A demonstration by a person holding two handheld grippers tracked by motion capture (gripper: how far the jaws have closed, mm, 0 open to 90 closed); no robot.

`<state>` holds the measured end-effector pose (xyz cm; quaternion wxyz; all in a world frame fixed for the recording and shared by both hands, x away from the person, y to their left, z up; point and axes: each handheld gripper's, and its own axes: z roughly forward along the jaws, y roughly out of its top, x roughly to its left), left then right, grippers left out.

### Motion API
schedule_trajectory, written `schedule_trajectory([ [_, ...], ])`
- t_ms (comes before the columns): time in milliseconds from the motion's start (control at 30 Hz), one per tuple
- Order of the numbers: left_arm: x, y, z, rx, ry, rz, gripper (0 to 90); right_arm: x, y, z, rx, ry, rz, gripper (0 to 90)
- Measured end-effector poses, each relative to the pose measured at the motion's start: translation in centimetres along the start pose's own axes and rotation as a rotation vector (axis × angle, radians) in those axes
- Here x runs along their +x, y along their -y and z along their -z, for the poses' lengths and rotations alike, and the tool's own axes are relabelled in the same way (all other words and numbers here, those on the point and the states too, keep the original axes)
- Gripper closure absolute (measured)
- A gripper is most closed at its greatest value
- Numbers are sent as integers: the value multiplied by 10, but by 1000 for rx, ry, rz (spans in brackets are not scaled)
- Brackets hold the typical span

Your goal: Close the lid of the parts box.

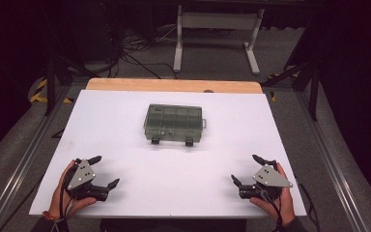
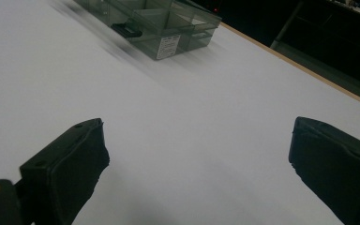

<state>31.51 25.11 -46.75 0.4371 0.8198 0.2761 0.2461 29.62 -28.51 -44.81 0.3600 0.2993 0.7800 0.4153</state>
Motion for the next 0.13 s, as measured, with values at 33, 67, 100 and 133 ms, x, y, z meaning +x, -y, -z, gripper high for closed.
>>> schedule_trajectory([
  [33,0,0,-1,5,1,-1,37,0,0,0,-5,0,-1,48],
  [67,0,0,-1,5,1,-1,37,0,0,0,-5,0,-1,48],
  [100,0,0,-1,6,0,0,37,0,-1,0,-8,0,-3,48],
  [133,-1,0,-1,9,1,1,37,-1,-1,0,-8,-1,-4,48],
])
